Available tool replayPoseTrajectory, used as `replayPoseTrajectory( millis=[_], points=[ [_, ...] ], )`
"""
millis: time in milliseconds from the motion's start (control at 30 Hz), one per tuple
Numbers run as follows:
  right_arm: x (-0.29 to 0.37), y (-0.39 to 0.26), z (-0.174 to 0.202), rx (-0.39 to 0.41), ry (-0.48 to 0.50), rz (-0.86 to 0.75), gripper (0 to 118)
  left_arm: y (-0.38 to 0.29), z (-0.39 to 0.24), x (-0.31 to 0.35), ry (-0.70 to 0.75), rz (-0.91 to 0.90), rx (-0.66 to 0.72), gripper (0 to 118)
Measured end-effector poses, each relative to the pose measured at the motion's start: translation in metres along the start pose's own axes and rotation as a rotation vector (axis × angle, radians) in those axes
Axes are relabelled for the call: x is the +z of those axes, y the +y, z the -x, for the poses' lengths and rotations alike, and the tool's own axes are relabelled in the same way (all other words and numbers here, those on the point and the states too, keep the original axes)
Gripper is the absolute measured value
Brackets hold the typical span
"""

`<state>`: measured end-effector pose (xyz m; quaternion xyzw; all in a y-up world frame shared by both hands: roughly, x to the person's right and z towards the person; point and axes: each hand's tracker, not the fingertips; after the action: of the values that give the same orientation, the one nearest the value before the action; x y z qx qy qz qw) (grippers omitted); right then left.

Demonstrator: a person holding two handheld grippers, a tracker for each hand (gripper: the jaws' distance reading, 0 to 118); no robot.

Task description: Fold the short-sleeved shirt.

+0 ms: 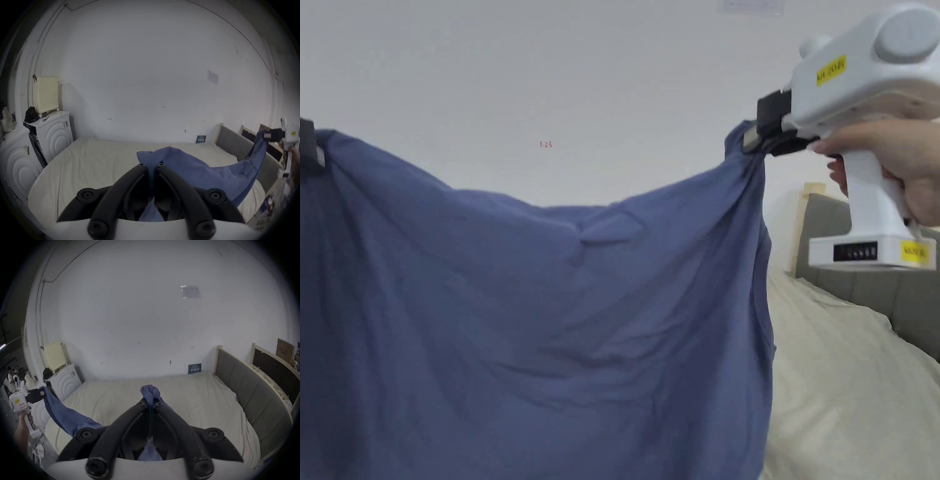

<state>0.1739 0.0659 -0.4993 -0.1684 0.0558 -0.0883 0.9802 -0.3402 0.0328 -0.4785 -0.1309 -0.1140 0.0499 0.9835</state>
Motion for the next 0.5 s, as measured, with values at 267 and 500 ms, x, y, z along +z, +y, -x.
replayPoseTrajectory(
  millis=[267, 500],
  points=[
    [-0.057, 0.081, 0.028, 0.043, -0.102, -0.128, 2, 0.069, 0.012, -0.052, -0.009, -0.068, -0.049, 3],
    [-0.074, 0.102, 0.047, 0.087, -0.166, -0.236, 2, 0.094, 0.008, -0.084, 0.004, -0.113, -0.086, 3]
  ],
)
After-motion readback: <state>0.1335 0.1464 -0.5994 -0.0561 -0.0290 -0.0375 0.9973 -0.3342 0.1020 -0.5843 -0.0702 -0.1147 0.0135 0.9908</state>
